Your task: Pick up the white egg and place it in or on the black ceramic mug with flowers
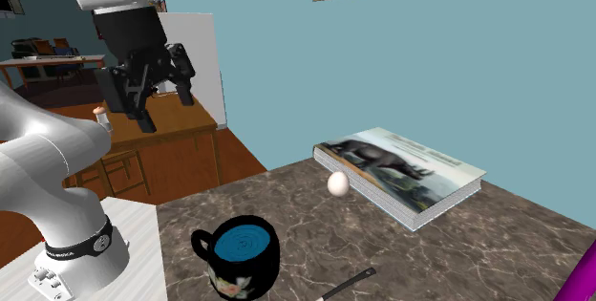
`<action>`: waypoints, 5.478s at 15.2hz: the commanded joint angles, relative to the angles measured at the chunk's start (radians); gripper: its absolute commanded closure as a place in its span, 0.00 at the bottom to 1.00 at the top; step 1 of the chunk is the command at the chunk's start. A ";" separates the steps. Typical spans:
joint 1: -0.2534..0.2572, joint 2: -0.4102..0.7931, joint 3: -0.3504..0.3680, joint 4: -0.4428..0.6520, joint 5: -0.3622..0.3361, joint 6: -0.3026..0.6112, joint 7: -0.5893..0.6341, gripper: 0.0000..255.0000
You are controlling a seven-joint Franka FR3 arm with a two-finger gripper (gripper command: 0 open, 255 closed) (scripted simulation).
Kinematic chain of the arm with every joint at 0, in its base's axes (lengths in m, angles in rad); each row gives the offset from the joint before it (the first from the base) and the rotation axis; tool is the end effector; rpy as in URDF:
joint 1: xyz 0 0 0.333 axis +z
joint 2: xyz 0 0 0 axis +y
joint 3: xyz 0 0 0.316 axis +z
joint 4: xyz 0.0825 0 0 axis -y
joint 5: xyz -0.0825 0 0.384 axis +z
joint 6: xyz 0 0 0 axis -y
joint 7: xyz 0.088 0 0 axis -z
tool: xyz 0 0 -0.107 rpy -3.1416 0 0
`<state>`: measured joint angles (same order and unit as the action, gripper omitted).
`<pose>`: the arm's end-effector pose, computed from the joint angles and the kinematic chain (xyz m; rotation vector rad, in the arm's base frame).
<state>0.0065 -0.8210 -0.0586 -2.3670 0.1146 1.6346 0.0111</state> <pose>0.3040 -0.0102 0.6026 -2.9813 0.0727 -0.1336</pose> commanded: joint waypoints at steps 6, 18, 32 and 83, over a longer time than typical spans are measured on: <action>0.019 0.123 0.093 0.000 0.041 0.119 0.100 0.00; 0.038 0.522 0.285 0.142 0.043 0.357 0.351 0.00; 0.110 1.095 0.376 0.559 -0.162 0.445 0.683 0.00; 0.159 1.209 0.372 0.848 -0.197 0.249 0.745 1.00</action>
<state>0.1668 0.3930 0.3128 -1.5284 -0.0849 1.8985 0.7583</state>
